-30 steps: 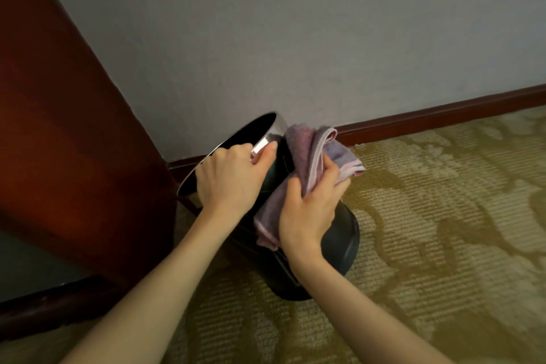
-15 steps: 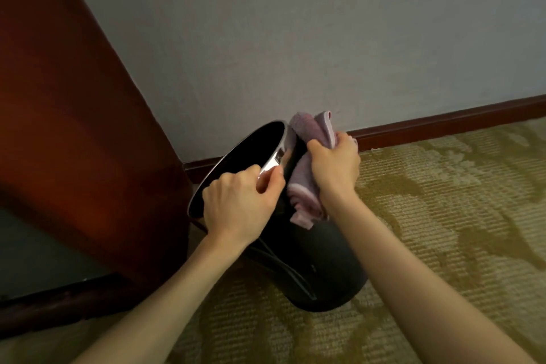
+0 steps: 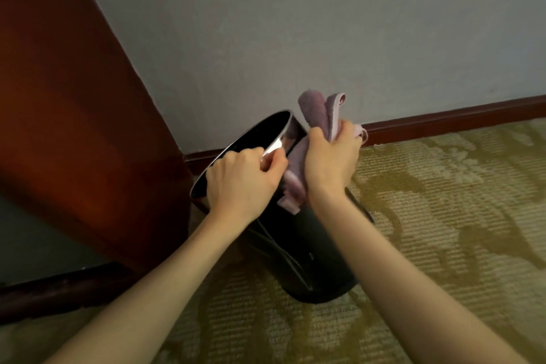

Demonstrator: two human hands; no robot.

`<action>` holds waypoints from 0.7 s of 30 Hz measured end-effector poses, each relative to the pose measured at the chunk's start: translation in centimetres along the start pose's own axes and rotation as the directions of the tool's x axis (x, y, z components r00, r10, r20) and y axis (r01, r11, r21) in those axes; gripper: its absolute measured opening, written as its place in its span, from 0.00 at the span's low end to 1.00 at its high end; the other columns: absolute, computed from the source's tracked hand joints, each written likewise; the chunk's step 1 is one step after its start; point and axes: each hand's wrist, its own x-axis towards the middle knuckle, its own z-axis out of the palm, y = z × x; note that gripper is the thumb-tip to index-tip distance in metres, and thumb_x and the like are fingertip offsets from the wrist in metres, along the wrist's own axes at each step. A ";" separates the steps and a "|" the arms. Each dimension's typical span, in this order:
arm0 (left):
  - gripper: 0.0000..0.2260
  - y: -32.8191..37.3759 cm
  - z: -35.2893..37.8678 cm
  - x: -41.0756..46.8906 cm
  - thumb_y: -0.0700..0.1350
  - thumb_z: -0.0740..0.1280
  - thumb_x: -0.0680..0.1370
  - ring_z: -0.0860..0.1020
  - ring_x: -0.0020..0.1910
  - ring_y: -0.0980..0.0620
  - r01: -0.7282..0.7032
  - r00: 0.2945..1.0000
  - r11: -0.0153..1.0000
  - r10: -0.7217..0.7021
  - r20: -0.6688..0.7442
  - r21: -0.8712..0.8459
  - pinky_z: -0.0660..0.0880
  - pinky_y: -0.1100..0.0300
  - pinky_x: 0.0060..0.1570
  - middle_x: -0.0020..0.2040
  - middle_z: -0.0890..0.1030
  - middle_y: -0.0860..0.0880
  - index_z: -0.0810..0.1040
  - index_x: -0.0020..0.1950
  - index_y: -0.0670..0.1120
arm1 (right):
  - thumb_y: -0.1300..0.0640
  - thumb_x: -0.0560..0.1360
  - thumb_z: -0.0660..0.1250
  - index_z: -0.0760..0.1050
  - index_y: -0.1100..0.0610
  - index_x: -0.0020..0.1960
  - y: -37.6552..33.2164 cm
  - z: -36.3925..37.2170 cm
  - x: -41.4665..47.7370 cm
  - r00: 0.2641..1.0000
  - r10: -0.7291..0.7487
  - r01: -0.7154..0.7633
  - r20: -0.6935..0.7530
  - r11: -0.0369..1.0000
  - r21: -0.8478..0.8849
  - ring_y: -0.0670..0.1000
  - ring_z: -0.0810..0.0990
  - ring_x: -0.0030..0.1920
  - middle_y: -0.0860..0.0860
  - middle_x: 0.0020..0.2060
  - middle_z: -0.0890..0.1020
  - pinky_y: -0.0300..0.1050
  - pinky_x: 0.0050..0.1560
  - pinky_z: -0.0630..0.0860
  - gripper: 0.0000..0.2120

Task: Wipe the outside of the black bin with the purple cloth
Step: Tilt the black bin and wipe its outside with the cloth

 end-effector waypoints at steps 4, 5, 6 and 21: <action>0.23 0.0 0.2 1.2 0.57 0.58 0.77 0.72 0.27 0.44 0.044 0.998 0.998 -0.042 0.041 -0.038 0.59 0.57 0.28 0.23 0.68 0.51 0.68 0.26 0.46 | 0.58 0.72 0.64 0.68 0.51 0.65 0.6 0.0 -4.5 0.990 -0.133 0.135 -0.037 0.988 0.077 0.42 0.67 0.39 0.48 0.53 0.65 0.37 0.42 0.61 0.21; 0.23 -0.2 0.2 1.2 0.57 0.58 0.77 0.71 0.27 0.45 0.053 0.997 0.997 -0.050 0.050 -0.051 0.59 0.57 0.27 0.23 0.67 0.52 0.68 0.26 0.45 | 0.58 0.72 0.64 0.67 0.51 0.65 0.8 0.0 -4.9 0.990 -0.140 0.142 -0.033 0.987 0.076 0.43 0.67 0.42 0.48 0.53 0.65 0.38 0.43 0.61 0.22; 0.23 -0.2 0.2 1.1 0.57 0.58 0.77 0.71 0.27 0.45 0.059 0.997 0.996 -0.055 0.055 -0.065 0.59 0.56 0.27 0.23 0.67 0.52 0.69 0.26 0.45 | 0.58 0.72 0.64 0.67 0.51 0.65 0.9 0.0 -4.9 0.990 -0.140 0.142 -0.029 0.988 0.068 0.43 0.66 0.43 0.48 0.53 0.65 0.38 0.42 0.61 0.22; 0.23 -0.7 -0.4 -0.7 0.55 0.58 0.76 0.65 0.22 0.48 0.036 0.999 0.997 -0.037 -0.006 -0.066 0.55 0.59 0.24 0.21 0.63 0.53 0.57 0.24 0.50 | 0.54 0.70 0.65 0.74 0.53 0.45 -0.2 0.7 2.9 0.975 -0.066 0.081 0.214 0.995 -0.062 0.52 0.76 0.40 0.51 0.41 0.77 0.45 0.43 0.69 0.05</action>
